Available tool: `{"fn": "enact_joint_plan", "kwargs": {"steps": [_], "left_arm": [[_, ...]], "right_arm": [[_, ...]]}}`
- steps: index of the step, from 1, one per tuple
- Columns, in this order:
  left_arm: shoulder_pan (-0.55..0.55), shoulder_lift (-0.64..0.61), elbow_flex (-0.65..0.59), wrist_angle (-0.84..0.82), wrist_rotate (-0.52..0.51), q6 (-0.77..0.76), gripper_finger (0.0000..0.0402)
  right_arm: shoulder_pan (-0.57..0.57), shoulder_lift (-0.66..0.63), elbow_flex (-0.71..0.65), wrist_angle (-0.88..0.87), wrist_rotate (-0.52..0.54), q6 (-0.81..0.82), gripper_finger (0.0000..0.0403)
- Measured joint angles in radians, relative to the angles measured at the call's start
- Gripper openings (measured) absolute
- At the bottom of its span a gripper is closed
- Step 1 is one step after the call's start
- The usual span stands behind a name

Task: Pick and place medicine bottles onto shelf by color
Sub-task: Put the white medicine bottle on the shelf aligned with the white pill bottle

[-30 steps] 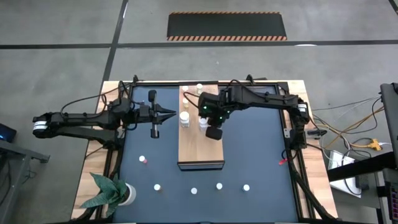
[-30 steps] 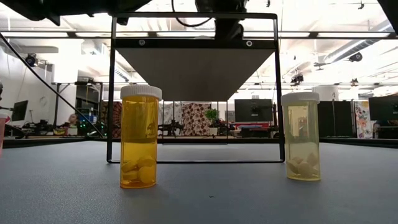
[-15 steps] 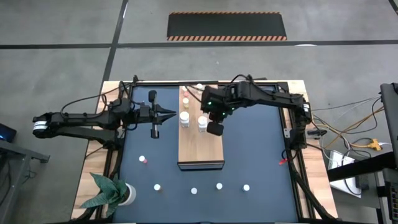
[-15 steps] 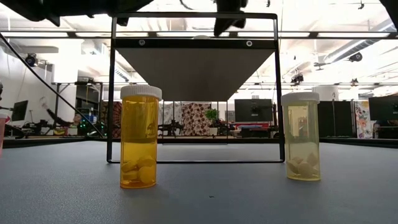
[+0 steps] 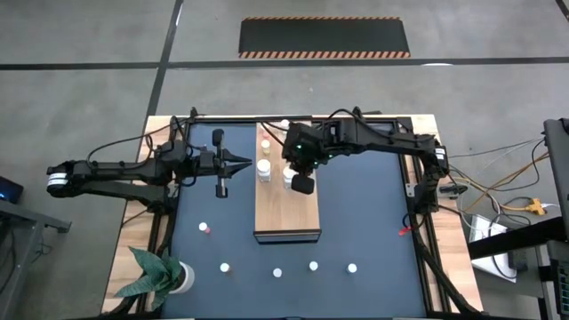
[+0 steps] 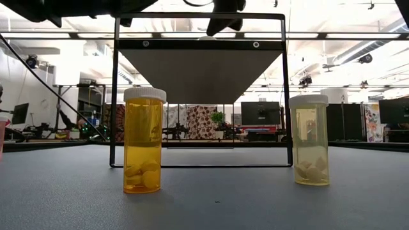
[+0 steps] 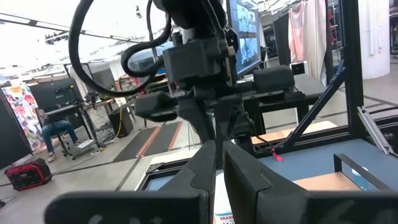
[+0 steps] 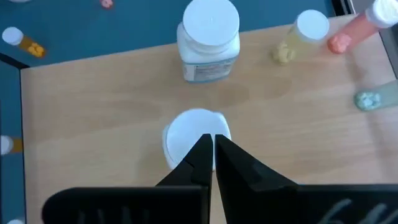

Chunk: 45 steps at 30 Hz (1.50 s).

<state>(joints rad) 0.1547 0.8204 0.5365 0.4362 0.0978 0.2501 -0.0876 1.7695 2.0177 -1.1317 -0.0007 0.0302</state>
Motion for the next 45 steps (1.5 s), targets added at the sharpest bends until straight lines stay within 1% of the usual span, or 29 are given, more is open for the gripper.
{"fn": "enact_joint_plan", "kwargs": {"steps": [9,14,22,25,30,45], "left_arm": [[0.0,0.0,0.0,0.0,0.0,0.0,0.0012],[0.0,0.0,0.0,0.001,0.0,0.001,0.0012],[0.0,0.0,0.0,0.001,0.0,0.001,0.0012],[0.0,0.0,0.0,0.001,0.0,0.001,0.0012],[0.0,0.0,0.0,0.001,0.0,0.001,0.0012],[0.0,0.0,0.0,0.002,0.0,0.001,0.0012]], "right_arm": [[0.002,-0.001,-0.072,0.07,0.0,-0.007,0.0009],[0.002,-0.002,-0.104,0.126,0.001,-0.036,0.0009],[0.0,-0.001,-0.114,0.185,0.003,-0.053,0.0009],[-0.004,0.0,-0.114,0.188,0.005,-0.058,0.0009],[-0.007,0.0,-0.117,0.189,0.054,-0.087,0.0009],[-0.022,0.001,-0.117,0.195,0.072,-0.129,0.0009]]}}
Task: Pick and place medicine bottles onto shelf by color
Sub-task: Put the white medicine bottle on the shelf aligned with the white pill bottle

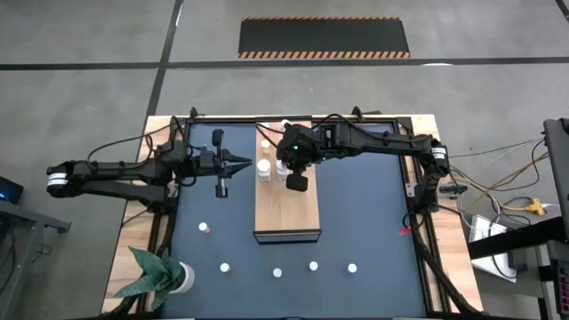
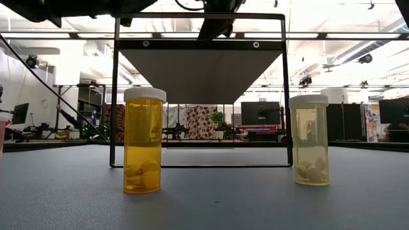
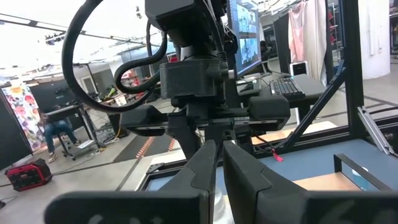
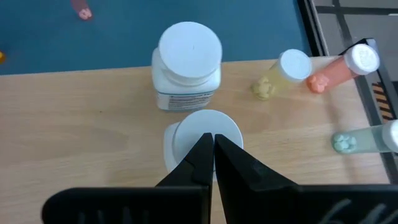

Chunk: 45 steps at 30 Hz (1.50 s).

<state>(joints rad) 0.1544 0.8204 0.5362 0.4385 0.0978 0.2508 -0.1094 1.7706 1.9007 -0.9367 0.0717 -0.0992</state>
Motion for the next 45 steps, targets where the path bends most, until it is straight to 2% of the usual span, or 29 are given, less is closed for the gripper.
{"fn": "enact_joint_plan", "kwargs": {"steps": [18,26,35,41,45], "left_arm": [[0.0,0.0,0.0,0.002,0.0,0.0,0.0012],[0.0,0.0,-0.001,0.001,0.0,0.0,0.0012],[0.0,0.0,-0.001,0.0,0.0,0.0,0.0012],[0.0,0.001,-0.001,0.001,0.001,-0.01,0.0012],[-0.007,0.015,-0.001,0.007,0.002,-0.062,0.0012]], "right_arm": [[0.0,-0.045,0.006,0.0,0.009,-0.033,0.0009],[0.015,-0.103,0.007,-0.018,0.008,0.048,0.0009],[0.162,-0.19,-0.029,-0.071,-0.001,0.158,0.0009],[0.307,-0.231,-0.157,-0.063,0.005,0.239,0.0009],[0.391,-0.279,-0.28,0.028,0.009,0.282,0.0009]]}}
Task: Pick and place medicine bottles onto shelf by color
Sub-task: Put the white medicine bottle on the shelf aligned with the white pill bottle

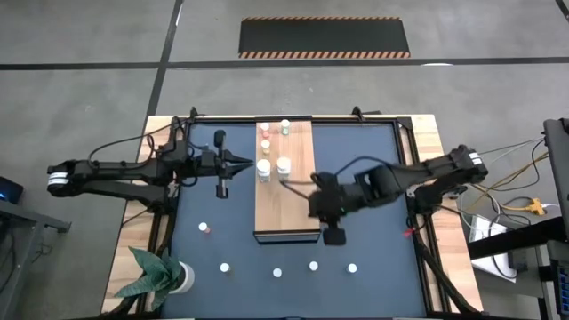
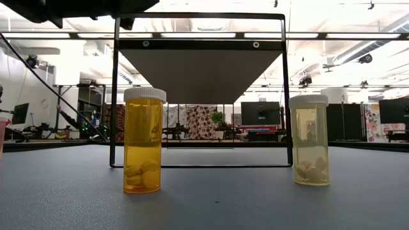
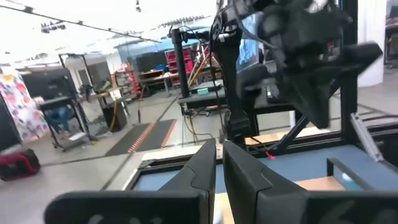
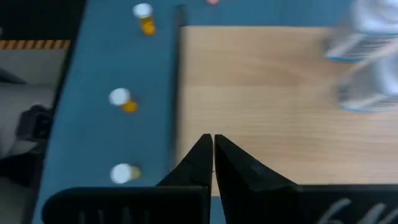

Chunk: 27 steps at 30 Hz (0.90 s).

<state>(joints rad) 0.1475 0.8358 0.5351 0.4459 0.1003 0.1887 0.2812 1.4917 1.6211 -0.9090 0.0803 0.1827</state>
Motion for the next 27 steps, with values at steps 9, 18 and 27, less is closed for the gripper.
{"fn": "enact_joint_plan", "kwargs": {"steps": [9,18,27], "left_arm": [[-0.111,0.069,-0.005,0.184,0.022,-0.026,0.0012],[-0.203,0.065,0.0,0.317,0.021,-0.045,0.0012],[-0.246,0.099,-0.001,0.332,0.021,-0.055,0.0012]], "right_arm": [[0.162,-0.105,-0.268,0.282,0.003,0.019,0.0009],[0.336,-0.093,-0.407,0.455,0.115,0.045,0.0009],[0.45,-0.015,-0.509,0.599,0.249,0.084,0.001]]}}
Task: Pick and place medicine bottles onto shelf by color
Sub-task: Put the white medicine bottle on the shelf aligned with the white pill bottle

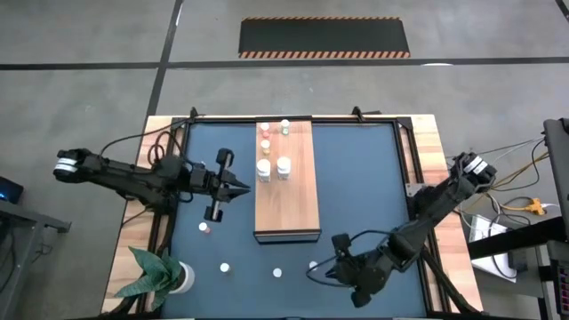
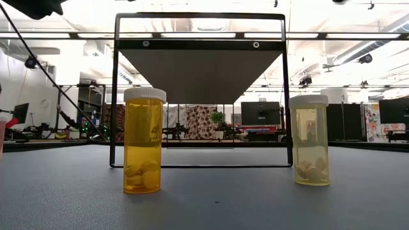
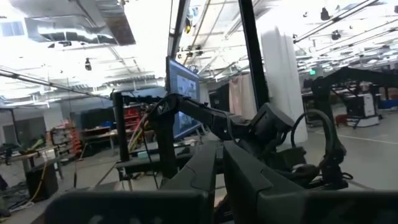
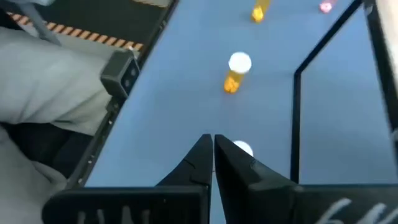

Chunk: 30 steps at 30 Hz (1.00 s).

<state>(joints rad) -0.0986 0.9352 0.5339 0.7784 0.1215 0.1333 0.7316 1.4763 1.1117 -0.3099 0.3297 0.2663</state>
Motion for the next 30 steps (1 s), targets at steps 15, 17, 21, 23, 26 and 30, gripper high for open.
{"fn": "enact_joint_plan", "kwargs": {"steps": [15,17,21,23,26,30], "left_arm": [[0.0,0.011,0.0,0.016,-0.002,0.003,0.0012],[0.0,0.011,0.0,0.019,-0.002,0.003,0.0012],[0.0,0.011,0.0,0.024,-0.002,0.003,0.0012],[0.0,0.011,0.0,0.023,-0.002,0.003,0.0012],[0.0,0.011,0.0,0.024,-0.002,0.003,0.0012],[0.0,0.011,0.0,0.025,-0.002,0.003,0.0012]], "right_arm": [[0.004,0.116,-0.121,0.14,0.149,0.13,0.0201],[0.004,0.148,-0.12,0.148,0.162,0.127,0.0223],[0.003,0.209,-0.111,0.171,0.204,0.126,0.0249],[0.001,0.236,-0.099,0.179,0.225,0.126,0.0254],[0.001,0.265,-0.081,0.191,0.253,0.126,0.0252],[0.001,0.287,-0.056,0.197,0.268,0.121,0.0237]]}}
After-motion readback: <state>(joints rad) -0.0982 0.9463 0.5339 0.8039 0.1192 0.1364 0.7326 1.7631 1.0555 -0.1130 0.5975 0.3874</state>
